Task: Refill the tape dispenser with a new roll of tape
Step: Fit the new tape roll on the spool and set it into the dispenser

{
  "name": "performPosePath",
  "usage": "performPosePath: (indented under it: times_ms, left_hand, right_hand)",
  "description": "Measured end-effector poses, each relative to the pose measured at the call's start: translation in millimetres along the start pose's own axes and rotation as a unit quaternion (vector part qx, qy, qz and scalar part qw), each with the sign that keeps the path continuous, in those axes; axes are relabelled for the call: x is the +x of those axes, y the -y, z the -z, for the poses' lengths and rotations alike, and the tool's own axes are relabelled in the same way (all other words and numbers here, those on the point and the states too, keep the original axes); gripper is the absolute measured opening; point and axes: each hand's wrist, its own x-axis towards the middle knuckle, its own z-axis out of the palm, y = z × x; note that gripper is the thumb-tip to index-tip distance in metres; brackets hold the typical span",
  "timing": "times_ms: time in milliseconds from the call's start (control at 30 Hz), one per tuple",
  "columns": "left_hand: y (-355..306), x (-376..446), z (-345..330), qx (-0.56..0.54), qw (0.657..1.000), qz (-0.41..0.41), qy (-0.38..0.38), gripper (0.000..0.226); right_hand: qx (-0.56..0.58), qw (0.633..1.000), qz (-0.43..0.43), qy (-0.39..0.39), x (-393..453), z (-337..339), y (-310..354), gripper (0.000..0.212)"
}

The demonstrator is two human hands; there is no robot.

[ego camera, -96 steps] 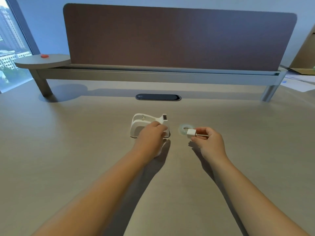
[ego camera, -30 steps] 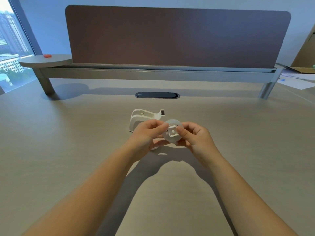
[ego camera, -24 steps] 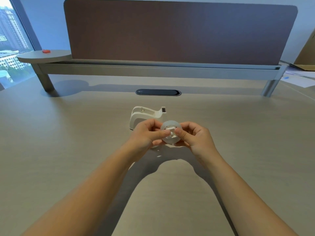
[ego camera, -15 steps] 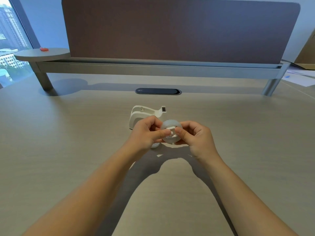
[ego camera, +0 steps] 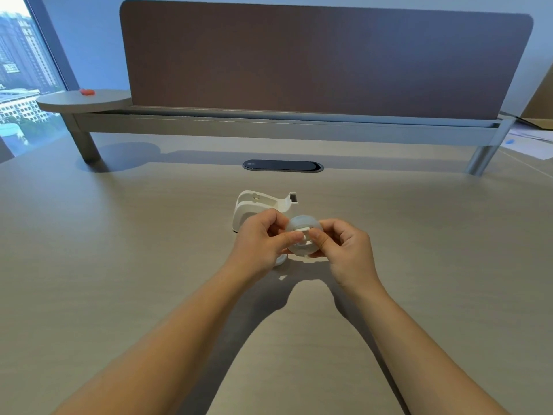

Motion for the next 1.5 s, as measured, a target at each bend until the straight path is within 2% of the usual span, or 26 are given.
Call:
performPosePath:
  times_ms: [133,200,300,400,500,567,667,800,900,1167,1233,1300,1367,1500]
  left_hand:
    - [-2,2,8,0.015,0.998,0.029,0.048,0.004]
    - [-2,3,11,0.011,0.997,0.042,0.065,0.012]
    - [-5,4,16,-0.041,0.993,0.078,0.073,0.007]
    - [-8,5,23,-0.104,0.985,0.113,0.074,0.004]
    - [-11,4,30,-0.126,0.978,0.135,0.093,0.003]
    - [-12,3,33,-0.104,0.982,0.125,0.096,0.015]
    - [-13,0,38,0.005,0.995,0.06,0.078,0.033]
    - [-15,-7,42,0.122,0.989,-0.006,0.081,0.032]
    - [-14,-7,43,0.147,0.987,-0.027,0.063,0.027]
    - [-7,3,48,0.13,0.991,-0.029,0.008,0.013]
    - [-6,5,50,0.154,0.987,-0.035,0.011,0.012]
    - [-6,8,53,0.216,0.975,-0.051,0.03,0.022]
    - [-7,13,59,0.263,0.962,-0.062,0.029,0.026]
    - [-4,37,73,0.263,0.96,-0.08,-0.049,0.022]
  right_hand:
    - [0.0,0.999,-0.029,0.015,3,-1,1,0.019]
    - [0.041,0.997,-0.062,0.016,3,-2,4,0.019]
    - [0.072,0.992,-0.103,0.013,4,-7,7,0.02]
    - [0.068,0.989,-0.126,0.023,8,-8,12,0.01]
    - [0.065,0.984,-0.159,0.048,11,-6,19,0.007]
    - [0.085,0.979,-0.181,0.045,12,-6,21,0.011]
    - [0.137,0.965,-0.22,0.035,13,-6,24,0.015]
    - [0.16,0.954,-0.251,0.045,11,-11,26,0.015]
    - [0.17,0.95,-0.26,0.044,10,-16,26,0.016]
    - [0.073,0.983,-0.153,0.068,14,-23,21,0.015]
    - [0.045,0.986,-0.142,0.069,17,-25,19,0.016]
    - [0.023,0.989,-0.131,0.063,22,-29,16,0.011]
    - [-0.004,0.994,-0.106,0.041,28,-33,11,0.016]
    - [-0.12,0.991,-0.038,-0.046,45,-34,3,0.023]
